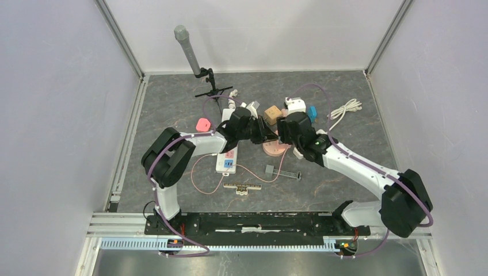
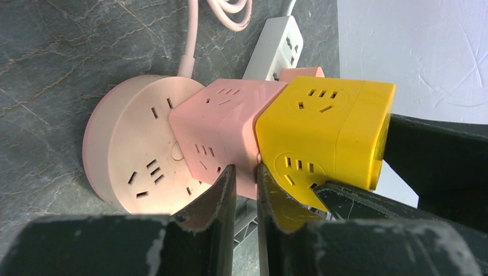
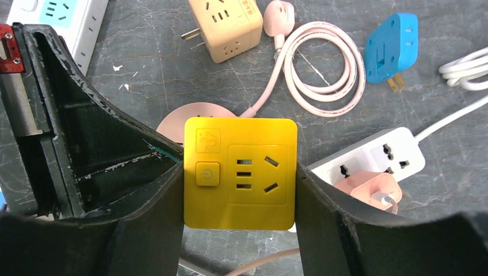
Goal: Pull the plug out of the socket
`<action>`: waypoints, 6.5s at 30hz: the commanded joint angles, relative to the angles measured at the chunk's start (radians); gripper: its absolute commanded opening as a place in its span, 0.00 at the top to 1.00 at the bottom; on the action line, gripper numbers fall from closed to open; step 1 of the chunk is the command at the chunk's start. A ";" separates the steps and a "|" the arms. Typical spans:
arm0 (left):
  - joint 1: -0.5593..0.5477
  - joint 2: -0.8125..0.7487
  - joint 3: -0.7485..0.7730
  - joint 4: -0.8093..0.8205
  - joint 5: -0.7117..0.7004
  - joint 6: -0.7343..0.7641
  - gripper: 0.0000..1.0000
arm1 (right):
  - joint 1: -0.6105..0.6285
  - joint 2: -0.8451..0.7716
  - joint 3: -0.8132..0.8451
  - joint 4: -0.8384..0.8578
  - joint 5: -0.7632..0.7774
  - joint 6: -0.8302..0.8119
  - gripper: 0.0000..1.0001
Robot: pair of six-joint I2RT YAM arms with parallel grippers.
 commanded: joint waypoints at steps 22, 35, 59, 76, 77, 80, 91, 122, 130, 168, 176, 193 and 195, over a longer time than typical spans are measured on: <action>0.007 0.184 -0.047 -0.318 -0.217 0.039 0.87 | 0.057 -0.056 -0.013 0.284 -0.461 0.034 1.00; 0.006 0.195 -0.043 -0.326 -0.225 0.042 0.88 | -0.001 -0.145 0.017 0.146 -0.304 0.163 1.00; 0.007 0.210 -0.033 -0.324 -0.205 0.051 0.89 | 0.061 -0.106 0.053 0.247 -0.309 0.153 1.00; 0.005 0.225 -0.036 -0.314 -0.200 0.052 0.89 | 0.063 -0.140 0.069 0.204 -0.281 0.109 1.00; 0.006 0.223 -0.036 -0.314 -0.200 0.053 0.89 | 0.062 -0.141 0.075 0.187 -0.261 0.131 1.00; 0.006 0.224 -0.038 -0.313 -0.200 0.052 0.88 | 0.059 -0.168 0.052 0.199 -0.229 0.163 1.00; 0.006 0.223 -0.045 -0.302 -0.194 0.051 0.89 | 0.044 -0.231 -0.018 0.269 -0.222 0.135 1.00; 0.006 -0.525 -0.194 -0.552 -0.718 0.045 0.23 | 0.043 -0.219 -0.091 0.325 -0.301 0.192 1.00; 0.008 -0.902 -0.324 -0.650 -0.918 0.122 0.00 | 0.048 0.029 -0.095 0.520 -0.303 0.256 1.00; 0.304 -0.877 -0.282 -0.668 -0.414 0.231 0.00 | -0.047 0.063 0.034 0.256 -0.132 0.063 0.02; 0.303 -0.871 -0.318 -0.643 -0.284 0.222 0.00 | -0.049 0.074 -0.038 0.077 0.054 0.019 0.02; 0.284 -0.781 -0.363 -0.489 -0.115 0.176 0.00 | -0.035 0.182 -0.015 0.097 -0.085 0.024 0.43; 0.259 -0.746 -0.360 -0.460 -0.115 0.169 0.00 | -0.008 0.186 0.002 0.094 -0.088 0.031 0.45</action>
